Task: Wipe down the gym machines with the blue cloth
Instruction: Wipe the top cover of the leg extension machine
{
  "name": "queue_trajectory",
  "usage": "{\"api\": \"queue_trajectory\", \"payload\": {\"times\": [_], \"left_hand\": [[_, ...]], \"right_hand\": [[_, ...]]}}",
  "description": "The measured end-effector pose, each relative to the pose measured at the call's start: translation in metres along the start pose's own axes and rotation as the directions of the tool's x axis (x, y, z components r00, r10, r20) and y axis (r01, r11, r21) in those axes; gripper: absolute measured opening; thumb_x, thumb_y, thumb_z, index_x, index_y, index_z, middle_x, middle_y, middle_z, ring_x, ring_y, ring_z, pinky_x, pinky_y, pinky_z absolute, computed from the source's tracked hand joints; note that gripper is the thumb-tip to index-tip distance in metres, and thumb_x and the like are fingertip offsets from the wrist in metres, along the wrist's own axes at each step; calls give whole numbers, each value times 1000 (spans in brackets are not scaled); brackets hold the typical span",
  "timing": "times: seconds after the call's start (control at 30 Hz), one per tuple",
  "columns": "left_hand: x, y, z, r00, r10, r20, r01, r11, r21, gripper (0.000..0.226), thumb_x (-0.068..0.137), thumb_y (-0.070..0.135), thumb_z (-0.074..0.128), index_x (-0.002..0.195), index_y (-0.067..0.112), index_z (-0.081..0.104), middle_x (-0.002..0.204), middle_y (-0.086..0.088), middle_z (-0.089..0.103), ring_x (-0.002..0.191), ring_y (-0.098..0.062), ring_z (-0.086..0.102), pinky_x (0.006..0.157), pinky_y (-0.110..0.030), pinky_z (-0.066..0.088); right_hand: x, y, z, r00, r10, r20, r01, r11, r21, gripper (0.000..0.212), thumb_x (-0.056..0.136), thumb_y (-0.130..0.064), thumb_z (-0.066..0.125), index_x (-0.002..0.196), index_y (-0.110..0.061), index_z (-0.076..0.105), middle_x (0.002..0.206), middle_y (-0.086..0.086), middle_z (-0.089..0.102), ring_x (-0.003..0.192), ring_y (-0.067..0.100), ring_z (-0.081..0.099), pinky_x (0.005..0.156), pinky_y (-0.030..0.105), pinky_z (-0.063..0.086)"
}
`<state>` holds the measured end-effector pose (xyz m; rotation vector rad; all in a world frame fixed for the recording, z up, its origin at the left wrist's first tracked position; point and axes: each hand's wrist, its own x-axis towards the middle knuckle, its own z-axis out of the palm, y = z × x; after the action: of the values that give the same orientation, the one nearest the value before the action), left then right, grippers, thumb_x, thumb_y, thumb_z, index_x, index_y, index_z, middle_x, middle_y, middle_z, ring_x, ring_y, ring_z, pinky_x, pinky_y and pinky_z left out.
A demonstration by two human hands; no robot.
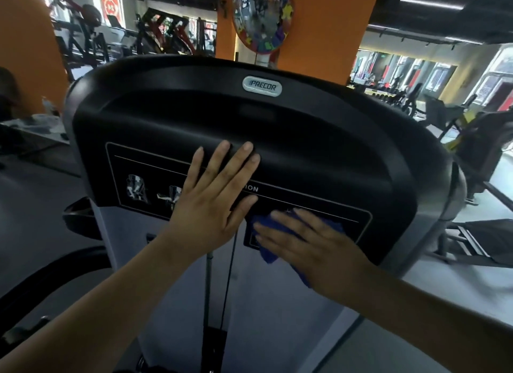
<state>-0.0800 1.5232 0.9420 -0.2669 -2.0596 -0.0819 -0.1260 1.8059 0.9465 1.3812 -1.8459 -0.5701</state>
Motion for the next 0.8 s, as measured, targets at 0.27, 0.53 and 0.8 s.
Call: {"api": "queue_trajectory", "payload": {"times": [0.27, 0.53, 0.8], "left_hand": [[-1, 5, 3, 999, -33, -26, 33, 999, 2, 63, 117, 42, 48, 171, 14, 31, 180, -6, 25, 169, -33, 16, 134, -65, 14], [14, 33, 6, 993, 71, -92, -69, 997, 21, 60, 117, 34, 51, 171, 17, 31, 180, -3, 27, 168, -27, 20, 135, -59, 15], [13, 41, 19, 996, 23, -91, -25, 999, -24, 59, 116, 33, 52, 170, 15, 35, 179, -3, 30, 168, -29, 22, 134, -61, 14]], "right_hand": [[-2, 13, -8, 989, 134, -70, -132, 991, 26, 81, 103, -17, 56, 174, -23, 17, 183, 0, 7, 168, 30, 10, 135, 52, 12], [-13, 27, -11, 977, 183, -108, -183, 983, 8, 80, 103, -17, 63, 173, -23, 25, 182, 0, 13, 167, 31, 14, 135, 53, 13], [-38, 33, -12, 999, 42, 29, -41, 998, -38, 83, 103, -19, 55, 175, -21, 13, 183, -1, 3, 168, 29, 8, 135, 52, 10]]}}
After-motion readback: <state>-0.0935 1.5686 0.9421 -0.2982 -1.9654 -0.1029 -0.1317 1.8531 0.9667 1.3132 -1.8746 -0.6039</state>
